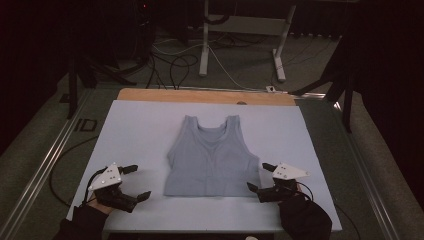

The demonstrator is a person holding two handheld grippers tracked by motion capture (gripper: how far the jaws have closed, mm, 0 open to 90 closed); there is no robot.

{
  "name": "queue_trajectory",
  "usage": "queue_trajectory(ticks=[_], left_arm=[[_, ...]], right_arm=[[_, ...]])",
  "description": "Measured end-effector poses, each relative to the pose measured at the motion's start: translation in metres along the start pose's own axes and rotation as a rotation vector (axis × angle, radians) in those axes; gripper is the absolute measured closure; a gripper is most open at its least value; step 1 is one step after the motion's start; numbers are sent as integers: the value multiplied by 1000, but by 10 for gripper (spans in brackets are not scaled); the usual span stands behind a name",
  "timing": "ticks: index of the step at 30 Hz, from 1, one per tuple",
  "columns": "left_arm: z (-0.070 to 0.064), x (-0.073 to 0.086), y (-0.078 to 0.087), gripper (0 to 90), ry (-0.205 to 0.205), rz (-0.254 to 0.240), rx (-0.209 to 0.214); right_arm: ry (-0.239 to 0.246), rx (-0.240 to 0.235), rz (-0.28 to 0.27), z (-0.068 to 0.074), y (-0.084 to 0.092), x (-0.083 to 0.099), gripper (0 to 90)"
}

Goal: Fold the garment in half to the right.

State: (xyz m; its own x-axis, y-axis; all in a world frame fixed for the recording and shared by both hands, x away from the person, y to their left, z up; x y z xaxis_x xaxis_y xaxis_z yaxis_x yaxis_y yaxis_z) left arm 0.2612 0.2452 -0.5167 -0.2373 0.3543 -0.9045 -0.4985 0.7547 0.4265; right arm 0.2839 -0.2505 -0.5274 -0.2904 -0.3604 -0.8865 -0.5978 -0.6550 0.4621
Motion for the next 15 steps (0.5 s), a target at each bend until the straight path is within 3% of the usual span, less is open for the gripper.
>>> queue_trajectory(ticks=[10, 13, 15], left_arm=[[-3, -3, -1, 4, -2, 14, 1], [-5, -6, -3, 4, -8, 25, 12], [-5, -8, -4, 4, 3, 18, 22]], right_arm=[[6, -15, 8, 3, 0, -3, 88], [-12, -23, 6, 6, 1, -6, 88], [4, -20, 9, 8, 3, -10, 88]])
Point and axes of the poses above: each handheld gripper's, and its own axes: y roughly backward along the jaws, x roughly out of its underside, z roughly to its left, the point moved 1 cm from there along -y, roughly forward along the jaws, and after that the axes turned 1 degree about -y, right-handed, at the moved point
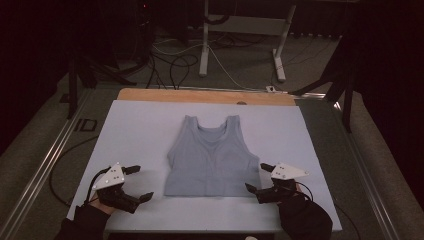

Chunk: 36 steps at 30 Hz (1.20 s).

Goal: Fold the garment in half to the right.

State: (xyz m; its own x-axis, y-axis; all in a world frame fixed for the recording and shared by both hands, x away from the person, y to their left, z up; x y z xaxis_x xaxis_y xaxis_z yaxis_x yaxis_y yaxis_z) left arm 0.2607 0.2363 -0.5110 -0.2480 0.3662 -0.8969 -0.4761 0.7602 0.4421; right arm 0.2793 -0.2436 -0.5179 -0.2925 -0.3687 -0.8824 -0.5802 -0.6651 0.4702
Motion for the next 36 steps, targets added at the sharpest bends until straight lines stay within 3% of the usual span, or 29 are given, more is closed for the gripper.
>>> queue_trajectory(ticks=[11, 19, 27, 36], left_arm=[[-1, -8, -9, 4, 37, 13, 48], [-2, -23, -10, 4, 33, 24, 51], [-3, -39, -11, 3, 1, 39, 53], [-3, -54, -10, 3, -7, 54, 35]], right_arm=[[29, -7, 18, 8, 3, -23, 88], [45, 0, -2, 4, 5, -45, 88], [87, 3, -33, -2, -1, -70, 88], [94, -28, -56, -2, -14, -92, 88]])
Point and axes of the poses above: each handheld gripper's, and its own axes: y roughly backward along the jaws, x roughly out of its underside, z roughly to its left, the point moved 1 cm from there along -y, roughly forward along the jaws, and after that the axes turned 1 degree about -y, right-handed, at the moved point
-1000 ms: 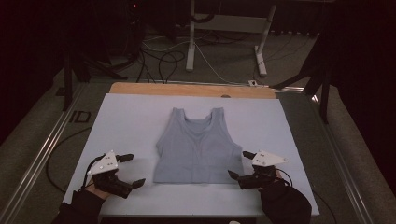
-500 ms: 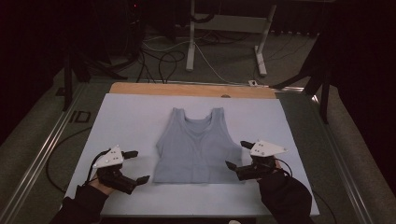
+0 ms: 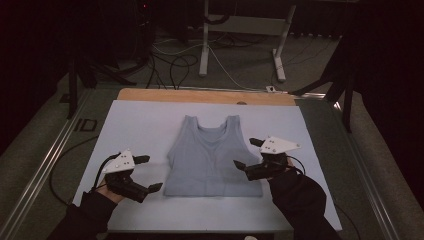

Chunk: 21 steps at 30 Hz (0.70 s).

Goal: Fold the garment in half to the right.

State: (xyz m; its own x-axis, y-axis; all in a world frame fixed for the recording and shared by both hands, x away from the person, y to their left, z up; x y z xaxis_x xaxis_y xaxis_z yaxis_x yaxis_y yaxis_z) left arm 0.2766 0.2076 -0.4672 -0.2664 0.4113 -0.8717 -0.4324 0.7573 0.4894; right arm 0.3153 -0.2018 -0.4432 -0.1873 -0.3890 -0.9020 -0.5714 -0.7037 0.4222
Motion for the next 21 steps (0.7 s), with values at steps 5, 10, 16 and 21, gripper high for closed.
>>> queue_trajectory(ticks=[5, 10, 16, 21], left_arm=[[-1, -6, -1, 3, 0, 13, -2], [-2, -12, -5, 4, -3, 17, 3], [-4, -14, -11, 3, -21, 29, 0], [-5, -13, -17, 3, 4, 50, 13]], right_arm=[[19, -18, -11, 1, -16, -15, 88], [40, -35, -8, 0, -31, -26, 88], [52, -66, -17, 0, -51, -42, 88], [43, -91, -13, -2, -70, -51, 88]])
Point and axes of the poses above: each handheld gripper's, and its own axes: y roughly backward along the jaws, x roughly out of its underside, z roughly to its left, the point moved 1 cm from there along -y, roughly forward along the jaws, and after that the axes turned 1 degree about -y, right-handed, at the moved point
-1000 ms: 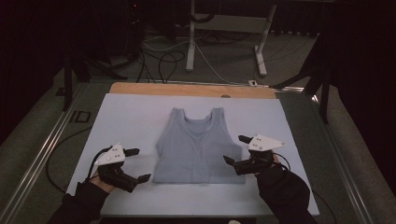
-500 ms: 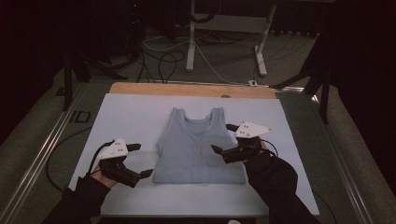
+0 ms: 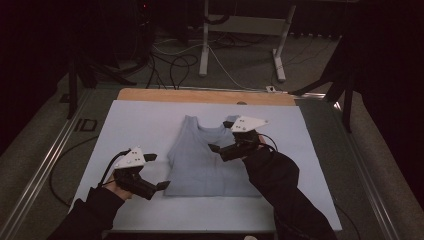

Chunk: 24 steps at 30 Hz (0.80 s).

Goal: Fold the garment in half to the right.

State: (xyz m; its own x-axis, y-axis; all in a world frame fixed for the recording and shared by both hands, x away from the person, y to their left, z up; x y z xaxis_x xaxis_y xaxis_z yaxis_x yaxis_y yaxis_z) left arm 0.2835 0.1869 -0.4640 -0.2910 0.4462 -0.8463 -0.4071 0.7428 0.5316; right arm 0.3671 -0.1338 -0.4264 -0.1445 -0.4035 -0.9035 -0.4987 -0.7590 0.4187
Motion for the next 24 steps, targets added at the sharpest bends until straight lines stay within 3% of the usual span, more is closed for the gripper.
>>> queue_trajectory(ticks=[10, 17, 24], left_arm=[[-1, 11, -19, 3, 33, 66, 18], [-1, 23, -36, 3, 20, 114, -22], [-1, 37, -47, 5, 48, 185, -33]], right_arm=[[6, -40, 5, -3, -39, -10, 88], [3, -70, 18, -3, -71, -14, 88], [4, -81, 37, -10, -93, -11, 88]])
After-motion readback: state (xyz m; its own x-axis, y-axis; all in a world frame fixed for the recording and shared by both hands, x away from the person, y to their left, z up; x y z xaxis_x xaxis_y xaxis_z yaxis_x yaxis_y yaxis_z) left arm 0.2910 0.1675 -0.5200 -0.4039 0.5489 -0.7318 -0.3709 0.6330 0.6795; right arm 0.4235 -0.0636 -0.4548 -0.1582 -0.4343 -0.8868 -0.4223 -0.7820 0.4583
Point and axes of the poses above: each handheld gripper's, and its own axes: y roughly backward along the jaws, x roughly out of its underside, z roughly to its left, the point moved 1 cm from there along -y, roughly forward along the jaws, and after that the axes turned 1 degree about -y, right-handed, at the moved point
